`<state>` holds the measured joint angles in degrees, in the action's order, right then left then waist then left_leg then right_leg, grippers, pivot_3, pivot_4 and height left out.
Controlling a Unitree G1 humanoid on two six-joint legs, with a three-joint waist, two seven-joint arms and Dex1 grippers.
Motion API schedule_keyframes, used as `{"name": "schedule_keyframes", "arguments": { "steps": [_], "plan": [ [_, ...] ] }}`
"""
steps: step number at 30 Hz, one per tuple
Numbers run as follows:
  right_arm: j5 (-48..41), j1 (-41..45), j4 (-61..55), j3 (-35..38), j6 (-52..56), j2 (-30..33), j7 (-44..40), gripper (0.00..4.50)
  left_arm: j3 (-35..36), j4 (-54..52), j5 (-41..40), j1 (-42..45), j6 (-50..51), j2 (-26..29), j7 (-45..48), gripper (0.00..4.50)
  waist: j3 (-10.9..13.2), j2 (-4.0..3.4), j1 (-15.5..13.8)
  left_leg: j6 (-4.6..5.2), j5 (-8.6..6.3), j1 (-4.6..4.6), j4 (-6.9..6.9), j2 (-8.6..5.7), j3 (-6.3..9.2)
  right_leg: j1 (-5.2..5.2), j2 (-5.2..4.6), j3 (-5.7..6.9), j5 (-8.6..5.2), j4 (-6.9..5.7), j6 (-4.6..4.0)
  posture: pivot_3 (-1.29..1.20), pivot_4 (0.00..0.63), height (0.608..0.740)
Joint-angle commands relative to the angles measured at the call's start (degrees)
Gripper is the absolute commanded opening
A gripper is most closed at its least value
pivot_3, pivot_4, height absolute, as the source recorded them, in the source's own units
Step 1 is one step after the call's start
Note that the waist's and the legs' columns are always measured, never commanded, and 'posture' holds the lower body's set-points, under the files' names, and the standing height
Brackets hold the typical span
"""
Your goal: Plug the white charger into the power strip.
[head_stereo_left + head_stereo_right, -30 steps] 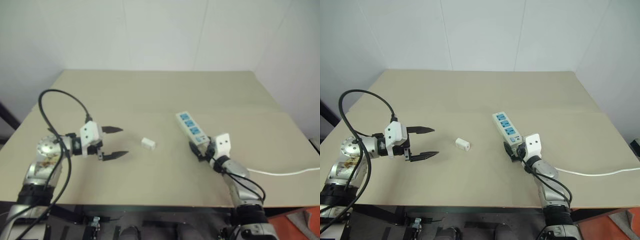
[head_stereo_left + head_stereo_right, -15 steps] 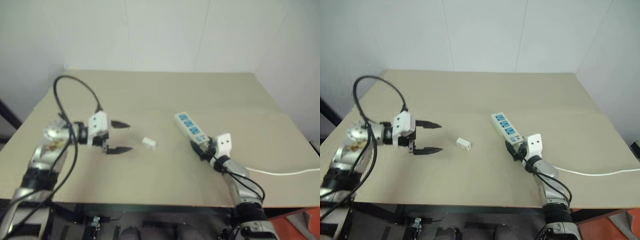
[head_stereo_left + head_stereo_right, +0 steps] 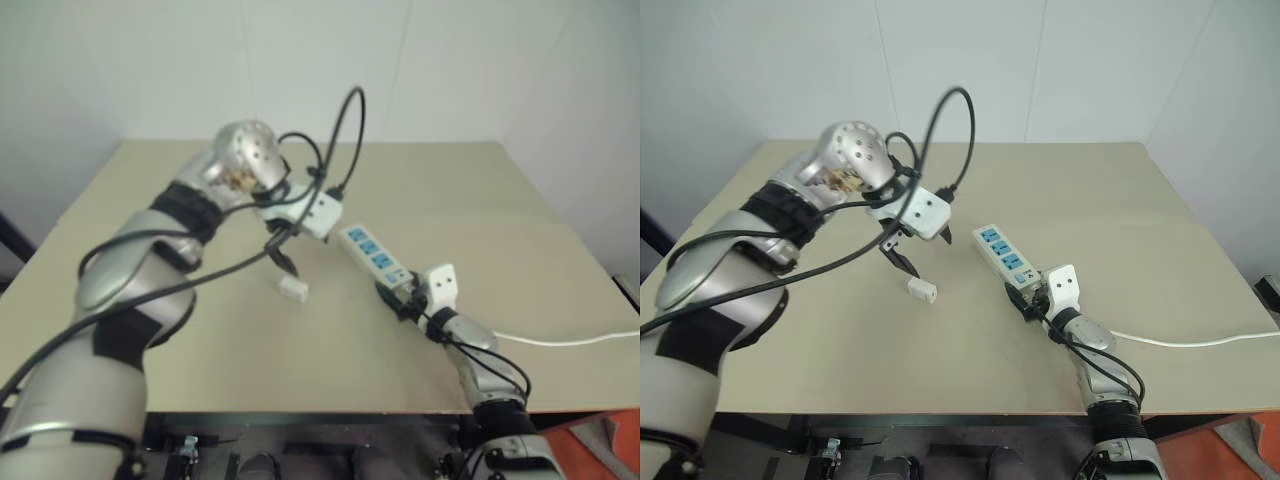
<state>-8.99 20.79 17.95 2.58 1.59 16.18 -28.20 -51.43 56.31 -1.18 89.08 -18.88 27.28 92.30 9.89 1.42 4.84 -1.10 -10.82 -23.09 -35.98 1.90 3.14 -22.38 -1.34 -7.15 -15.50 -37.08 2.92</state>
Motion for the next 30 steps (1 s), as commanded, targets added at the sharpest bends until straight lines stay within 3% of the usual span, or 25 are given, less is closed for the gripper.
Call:
{"name": "schedule_keyframes", "arguments": {
  "steps": [1, 9, 30],
  "plan": [
    [1.16, -2.03, 0.41, -0.75, 2.55, 0.24, 0.8, 3.42, -2.24, 6.26, 4.59, 3.1, -2.36, -3.7, 0.2, 4.5, 0.01, 0.01, -0.08, 0.0, 0.0, -0.05, -0.02, 0.0, 0.01, -0.03, 0.0, 0.0, 0.0, 0.01, 0.0, 0.0, 0.15, 0.74],
    [2.46, -1.07, 1.27, -2.02, 2.85, -0.55, 2.36, 3.42, 0.05, 14.3, 17.35, 1.95, 0.82, -12.7, -1.14, 4.5, 0.03, 0.05, -0.23, 0.01, -0.01, -0.09, -0.06, -0.02, 0.0, -0.08, 0.0, -0.02, 0.0, -0.01, 0.01, 0.0, 0.15, 0.74],
    [2.91, -2.73, 0.19, -3.2, 2.62, -1.72, 4.1, 3.42, 1.83, 19.27, 35.99, -1.74, 1.23, -19.61, -8.82, 4.5, 0.02, 0.05, 0.59, 0.01, -0.01, -0.08, -0.06, -0.03, 0.05, -0.05, 0.0, -0.01, -0.01, -0.02, 0.02, 0.0, 0.15, 0.74]
  ]
}}
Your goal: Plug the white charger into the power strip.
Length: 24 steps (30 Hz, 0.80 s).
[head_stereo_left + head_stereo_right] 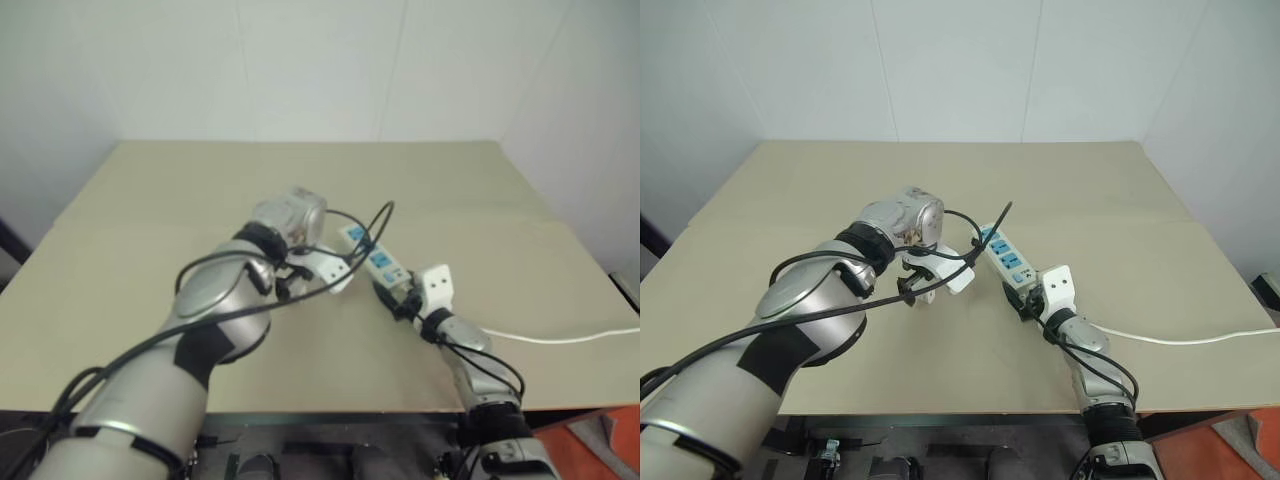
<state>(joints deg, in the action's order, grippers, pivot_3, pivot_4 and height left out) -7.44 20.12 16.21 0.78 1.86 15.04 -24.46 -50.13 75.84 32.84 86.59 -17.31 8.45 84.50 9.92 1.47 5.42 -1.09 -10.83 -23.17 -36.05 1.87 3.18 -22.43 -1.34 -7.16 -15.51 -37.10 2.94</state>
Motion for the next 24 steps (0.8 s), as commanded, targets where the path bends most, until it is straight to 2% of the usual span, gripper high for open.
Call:
{"name": "schedule_keyframes", "arguments": {
  "steps": [1, 23, 24],
  "plan": [
    [1.39, -2.15, 1.85, -1.45, 2.36, -0.65, 0.45, 3.42, 0.37, -0.25, 2.75, 0.74, -0.53, -1.0, -1.55, 4.5, 0.0, 0.0, 0.01, 0.0, 0.0, 0.0, 0.0, 0.0, 0.0, 0.0, 0.0, 0.0, 0.0, 0.0, 0.0, 0.0, 0.15, 0.74],
    [2.44, -2.28, 2.27, -2.1, 2.46, -1.06, 0.34, 3.42, 4.22, 0.08, 6.03, -0.54, 0.65, -2.93, 0.97, 4.5, -0.01, 0.0, 0.04, 0.0, 0.0, 0.03, 0.01, 0.0, -0.01, 0.02, 0.0, 0.0, 0.0, -0.02, 0.01, 0.0, 0.15, 0.74],
    [2.08, -2.27, 2.23, -1.78, 2.53, -1.22, 0.34, 3.42, 3.9, 0.05, 6.65, -0.56, 0.54, -2.84, 0.23, 4.31, -0.01, 0.0, 0.05, 0.0, 0.0, 0.03, 0.02, 0.01, 0.0, 0.02, 0.0, 0.0, 0.0, -0.02, 0.01, 0.0, 0.15, 0.74]
  ]
}}
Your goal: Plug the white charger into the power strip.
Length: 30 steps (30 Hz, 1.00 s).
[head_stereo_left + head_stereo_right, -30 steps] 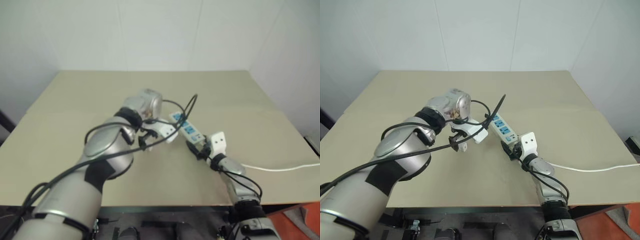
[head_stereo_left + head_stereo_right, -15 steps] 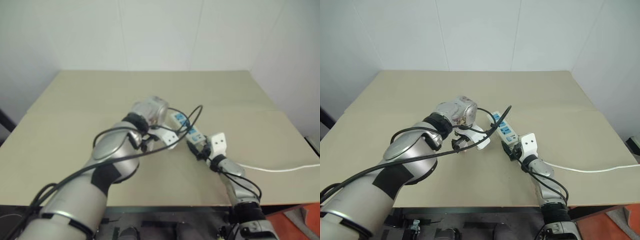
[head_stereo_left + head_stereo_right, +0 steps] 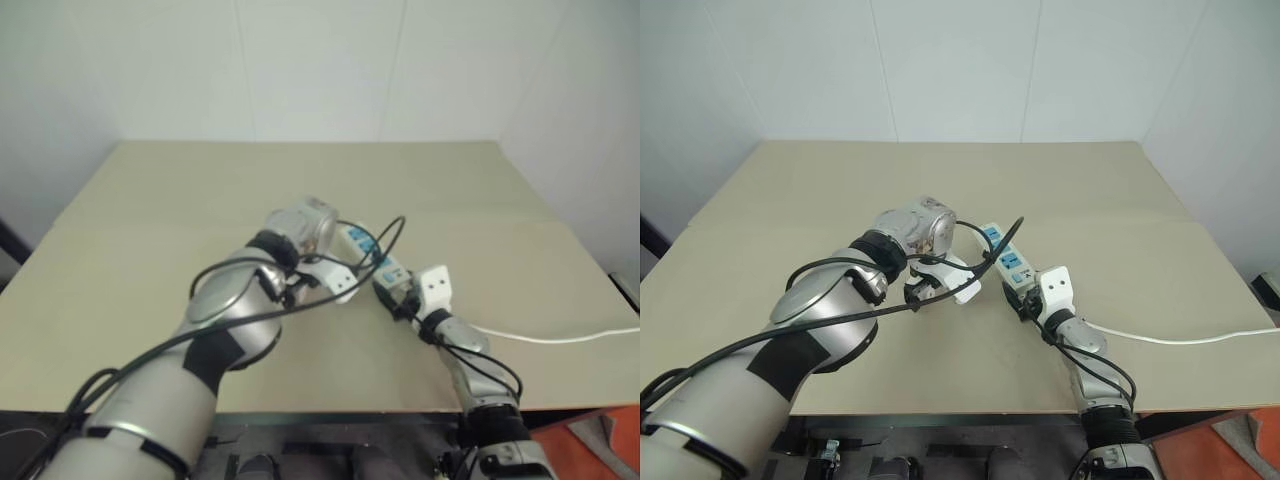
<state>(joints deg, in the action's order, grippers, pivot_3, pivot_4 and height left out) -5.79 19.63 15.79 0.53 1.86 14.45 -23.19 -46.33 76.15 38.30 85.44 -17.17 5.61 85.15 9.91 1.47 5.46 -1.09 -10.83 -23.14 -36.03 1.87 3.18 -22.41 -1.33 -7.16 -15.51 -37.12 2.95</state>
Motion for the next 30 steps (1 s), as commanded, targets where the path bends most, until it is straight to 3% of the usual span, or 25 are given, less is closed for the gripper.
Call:
{"name": "schedule_keyframes", "arguments": {
  "steps": [1, 11, 15, 19, 23, 26, 30],
  "plan": [
    [0.02, -1.73, 2.6, -1.22, 2.66, -0.78, -0.97, 3.42, -0.1, -0.25, 1.64, 0.55, 0.35, 0.07, -0.9, 4.09, 0.0, 0.0, 0.03, 0.0, 0.0, 0.0, 0.0, 0.0, 0.0, 0.0, 0.0, 0.0, 0.0, 0.0, 0.0, 0.0, 0.15, 0.74],
    [0.25, -1.36, 2.8, -0.99, 2.83, -0.46, -1.03, 3.42, 1.37, 0.19, 2.07, -0.1, 1.32, -0.32, -1.06, 1.01, 0.0, 0.0, 0.04, 0.0, 0.0, 0.01, 0.0, 0.0, 0.01, 0.0, 0.0, 0.0, 0.0, -0.02, 0.0, 0.0, 0.15, 0.74],
    [0.63, -1.5, 2.73, -1.35, 2.68, -0.06, -1.42, 3.42, 2.55, -0.09, 1.57, 0.52, 2.04, -0.04, -4.33, 1.01, 0.0, 0.0, 0.02, 0.0, 0.0, 0.02, -0.01, 0.0, 0.01, 0.02, 0.0, 0.0, 0.0, -0.02, 0.0, 0.0, 0.15, 0.74],
    [0.67, -1.55, 2.53, -1.63, 2.24, 0.74, -2.67, 3.42, 10.15, -1.26, -5.12, 3.17, 1.54, 1.5, -1.77, 1.01, 0.0, 0.0, 0.0, 0.0, 0.0, 0.02, -0.01, -0.01, 0.01, 0.03, -0.01, 0.01, 0.0, -0.03, 0.0, 0.0, 0.15, 0.74],
    [-0.15, -0.94, 2.13, -2.27, 1.55, 2.07, -6.54, 3.42, 22.45, -3.17, -16.34, 6.41, 3.96, 5.08, 3.1, 1.01, 0.0, 0.0, 0.03, 0.0, 0.0, -0.02, -0.01, 0.0, 0.01, 0.0, -0.01, 0.02, 0.0, -0.01, 0.0, 0.0, 0.15, 0.74],
    [-1.7, 0.04, 1.46, -3.05, 0.94, 3.74, -12.42, 3.42, 32.23, -5.16, -30.16, 7.45, 9.34, 9.03, 7.17, 1.01, 0.0, 0.0, 0.16, 0.0, 0.0, 0.0, 0.03, 0.01, 0.0, 0.0, -0.01, 0.03, -0.02, 0.0, 0.03, 0.0, 0.15, 0.74],
    [-4.34, 2.4, 1.08, -4.65, 0.26, 5.79, -22.22, 3.42, 38.57, -11.81, -46.81, 3.09, 20.69, 15.12, 7.35, 1.01, -0.01, -0.03, 1.02, 0.01, -0.01, 0.04, 0.06, 0.04, 0.02, -0.01, 0.0, 0.04, -0.03, -0.06, 0.04, 0.0, 0.15, 0.74]
  ]
}}
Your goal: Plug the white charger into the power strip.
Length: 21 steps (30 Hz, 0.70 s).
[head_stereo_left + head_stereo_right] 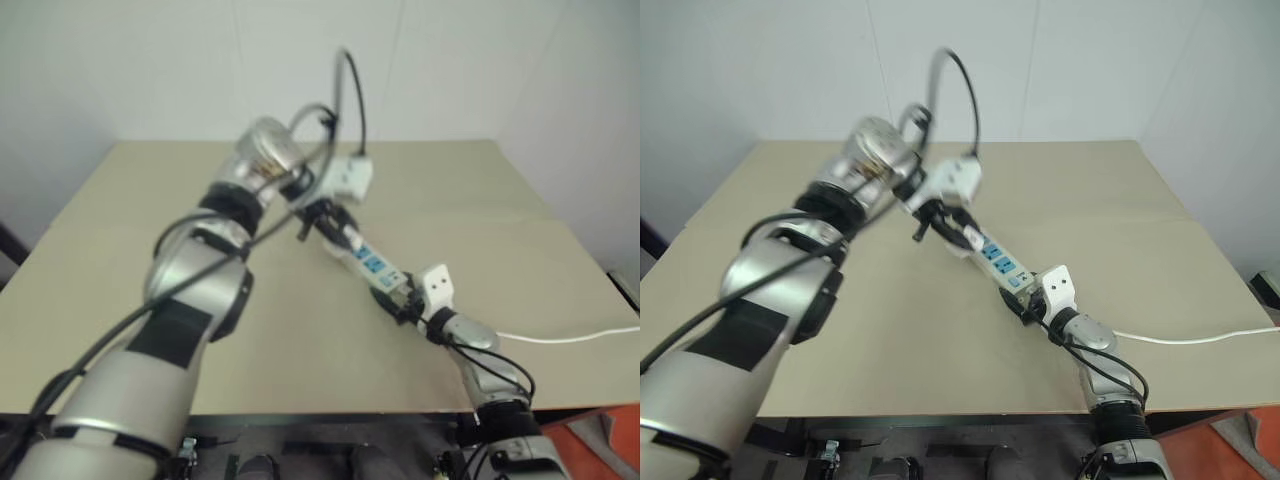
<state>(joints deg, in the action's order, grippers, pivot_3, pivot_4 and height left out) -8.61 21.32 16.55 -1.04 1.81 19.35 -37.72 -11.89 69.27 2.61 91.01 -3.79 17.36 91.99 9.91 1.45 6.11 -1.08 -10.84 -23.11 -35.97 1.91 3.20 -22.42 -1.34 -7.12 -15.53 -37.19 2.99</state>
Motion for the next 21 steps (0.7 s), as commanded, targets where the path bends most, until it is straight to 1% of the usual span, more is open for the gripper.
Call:
{"name": "schedule_keyframes", "arguments": {
  "steps": [1, 3, 7, 10, 13, 15, 17, 21],
  "plan": [
    [-2.18, 1.43, 0.17, -3.81, 0.06, 1.39, -10.55, 3.42, 5.13, -7.15, -14.4, -4.74, 9.91, 4.94, 0.51, 1.01, -0.01, -0.02, 0.66, 0.0, 0.0, 0.06, 0.0, 0.0, -0.01, 0.02, 0.0, -0.01, 0.0, -0.06, 0.0, 0.0, 0.15, 0.74],
    [-2.95, 3.03, 0.24, -5.73, -0.55, 2.22, -16.22, 3.42, 5.66, -12.6, -19.32, -11.09, 12.24, 7.96, 0.51, 1.01, -0.01, -0.02, 1.13, 0.0, 0.0, 0.16, -0.02, 0.0, 0.0, 0.05, 0.0, -0.02, 0.0, -0.2, 0.0, 0.0, 0.15, 0.74],
    [-2.87, 6.23, 2.7, -9.42, -2.78, 2.98, -25.51, 3.42, 2.47, -28.58, -29.82, -25.3, 16.12, 14.71, 0.51, 1.01, 0.06, -0.02, 1.44, -0.01, 0.01, 0.39, -0.09, 0.06, 0.02, 0.06, 0.07, -0.06, 0.0, -0.61, -0.01, 0.0, 0.15, 0.74],
    [-2.63, 8.98, 6.5, -11.01, -4.32, 2.19, -30.04, 3.42, 1.04, -35.56, -32.88, -32.02, 17.64, 18.07, 0.51, 1.01, 0.1, 0.03, 1.12, -0.03, 0.02, 0.36, -0.17, 0.07, 0.09, 0.01, 0.08, 0.0, 0.01, -0.77, -0.04, 0.0, 0.15, 0.74],
    [-1.94, 11.67, 11.58, -11.94, -6.69, 0.48, -32.76, 3.42, 2.24, -37.86, -35.62, -36.23, 17.3, 18.26, 0.51, 1.01, 0.1, 0.02, 0.45, -0.03, 0.02, 0.34, -0.26, 0.05, 0.11, 0.07, 0.06, 0.04, 0.01, -0.74, -0.05, 0.0, 0.15, 0.74],
    [-0.5, 13.72, 15.89, -12.85, -8.87, -1.19, -33.29, 3.42, 1.37, -39.13, -37.86, -38.91, 17.37, 18.51, 0.51, 1.01, 0.09, 0.02, 0.36, -0.03, 0.02, 0.37, -0.28, 0.04, 0.08, 0.11, 0.03, 0.04, 0.01, -0.71, -0.05, 0.0, 0.15, 0.74],
    [0.94, 14.97, 18.94, -13.56, -11.06, -2.07, -33.62, 3.42, -0.08, -39.82, -37.73, -40.61, 15.37, 18.72, 0.51, 1.01, 0.09, 0.02, 0.61, -0.03, 0.02, 0.41, -0.28, 0.04, 0.05, 0.12, 0.02, 0.01, 0.02, -0.72, -0.08, 0.0, 0.15, 0.74],
    [1.31, 15.71, 21.25, -13.44, -12.41, -3.54, -34.14, 3.42, -3.14, -36.64, -36.78, -41.28, 10.85, 18.16, 0.51, 1.01, 0.09, 0.02, 0.76, -0.03, 0.02, 0.42, -0.27, 0.06, 0.09, 0.11, 0.06, 0.03, 0.03, -0.77, -0.12, 0.0, 0.15, 0.74]
  ]
}}
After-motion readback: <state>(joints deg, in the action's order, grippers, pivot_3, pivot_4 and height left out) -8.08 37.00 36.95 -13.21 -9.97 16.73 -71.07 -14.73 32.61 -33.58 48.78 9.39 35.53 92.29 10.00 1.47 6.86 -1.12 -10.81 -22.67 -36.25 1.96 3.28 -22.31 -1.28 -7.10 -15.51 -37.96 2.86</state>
